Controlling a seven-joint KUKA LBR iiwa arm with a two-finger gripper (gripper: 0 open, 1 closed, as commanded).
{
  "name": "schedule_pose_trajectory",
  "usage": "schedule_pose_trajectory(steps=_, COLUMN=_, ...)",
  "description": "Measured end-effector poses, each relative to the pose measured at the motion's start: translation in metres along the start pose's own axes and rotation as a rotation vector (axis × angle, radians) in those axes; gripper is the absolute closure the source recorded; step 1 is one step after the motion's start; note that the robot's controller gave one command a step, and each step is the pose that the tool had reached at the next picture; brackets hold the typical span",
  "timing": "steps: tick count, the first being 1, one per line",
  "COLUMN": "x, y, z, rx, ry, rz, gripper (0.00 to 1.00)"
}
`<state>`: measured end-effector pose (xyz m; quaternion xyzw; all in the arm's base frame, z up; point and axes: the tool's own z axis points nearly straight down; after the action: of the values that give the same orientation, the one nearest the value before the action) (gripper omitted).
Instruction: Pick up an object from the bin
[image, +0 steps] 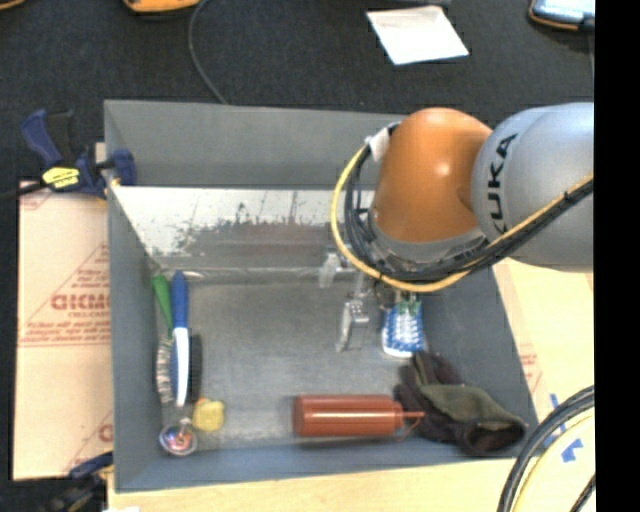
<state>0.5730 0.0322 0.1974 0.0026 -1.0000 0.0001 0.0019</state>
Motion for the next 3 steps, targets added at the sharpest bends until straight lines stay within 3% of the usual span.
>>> schedule_pose_trajectory(steps=1, x=-0.002, y=0.0, z=-0.005, rx=-0.001, ry=-0.008, rz=0.001, gripper=0.0)
schedule_pose_trajectory(steps=2, x=0.03, y=0.004, z=0.053, rx=0.001, ry=-0.01, rz=-0.171, gripper=0.0)
schedule_pose_trajectory(steps=3, x=0.086, y=0.018, z=0.06, rx=0.002, ry=-0.015, rz=-0.351, gripper=0.0)
